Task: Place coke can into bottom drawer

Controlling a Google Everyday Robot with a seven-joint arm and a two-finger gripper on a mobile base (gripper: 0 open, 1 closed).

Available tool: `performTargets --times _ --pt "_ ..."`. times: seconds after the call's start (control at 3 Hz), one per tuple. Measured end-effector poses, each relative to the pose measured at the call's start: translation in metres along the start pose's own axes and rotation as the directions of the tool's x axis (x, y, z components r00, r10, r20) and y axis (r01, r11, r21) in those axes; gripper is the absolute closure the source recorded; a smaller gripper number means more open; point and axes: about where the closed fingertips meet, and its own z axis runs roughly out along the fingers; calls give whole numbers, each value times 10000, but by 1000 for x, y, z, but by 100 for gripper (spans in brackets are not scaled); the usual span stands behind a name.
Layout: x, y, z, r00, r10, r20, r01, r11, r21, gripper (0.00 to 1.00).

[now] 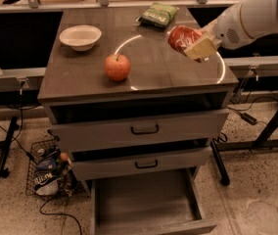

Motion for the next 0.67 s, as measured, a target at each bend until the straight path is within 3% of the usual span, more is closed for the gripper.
performTargets --times 0.33,0.67 --pt "22 31 -1 9996 -29 -277 12 9981 -614 100" --pt "47 68 -26 9984 -214 -528 164 9955 -935 100"
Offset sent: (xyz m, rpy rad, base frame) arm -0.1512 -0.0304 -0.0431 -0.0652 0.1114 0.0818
